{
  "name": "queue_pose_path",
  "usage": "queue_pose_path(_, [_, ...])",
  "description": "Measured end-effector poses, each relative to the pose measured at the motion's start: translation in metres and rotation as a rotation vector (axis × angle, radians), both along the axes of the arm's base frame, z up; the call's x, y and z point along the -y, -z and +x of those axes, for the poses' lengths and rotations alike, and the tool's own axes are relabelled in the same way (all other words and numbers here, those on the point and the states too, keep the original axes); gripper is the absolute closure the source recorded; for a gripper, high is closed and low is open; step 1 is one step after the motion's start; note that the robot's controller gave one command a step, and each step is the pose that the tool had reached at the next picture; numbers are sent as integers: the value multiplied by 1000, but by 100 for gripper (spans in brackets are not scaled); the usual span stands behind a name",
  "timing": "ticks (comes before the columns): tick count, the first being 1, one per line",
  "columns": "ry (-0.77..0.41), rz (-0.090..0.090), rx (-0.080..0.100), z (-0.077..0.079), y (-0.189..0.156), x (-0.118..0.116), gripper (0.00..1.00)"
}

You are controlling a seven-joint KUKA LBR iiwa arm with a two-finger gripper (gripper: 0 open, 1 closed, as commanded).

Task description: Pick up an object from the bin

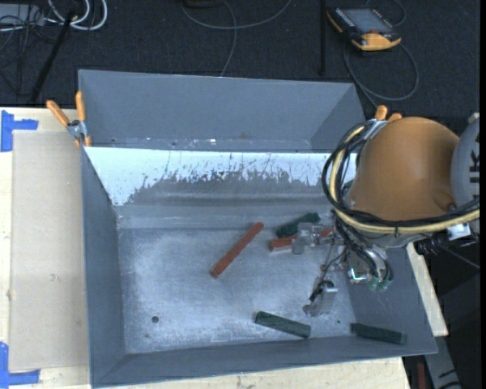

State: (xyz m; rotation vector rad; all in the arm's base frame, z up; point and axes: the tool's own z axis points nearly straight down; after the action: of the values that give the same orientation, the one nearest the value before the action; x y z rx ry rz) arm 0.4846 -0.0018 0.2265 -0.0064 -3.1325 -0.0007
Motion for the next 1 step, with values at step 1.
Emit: queue_pose_path(1, [31, 0, 1, -9, 142, 2, 0])
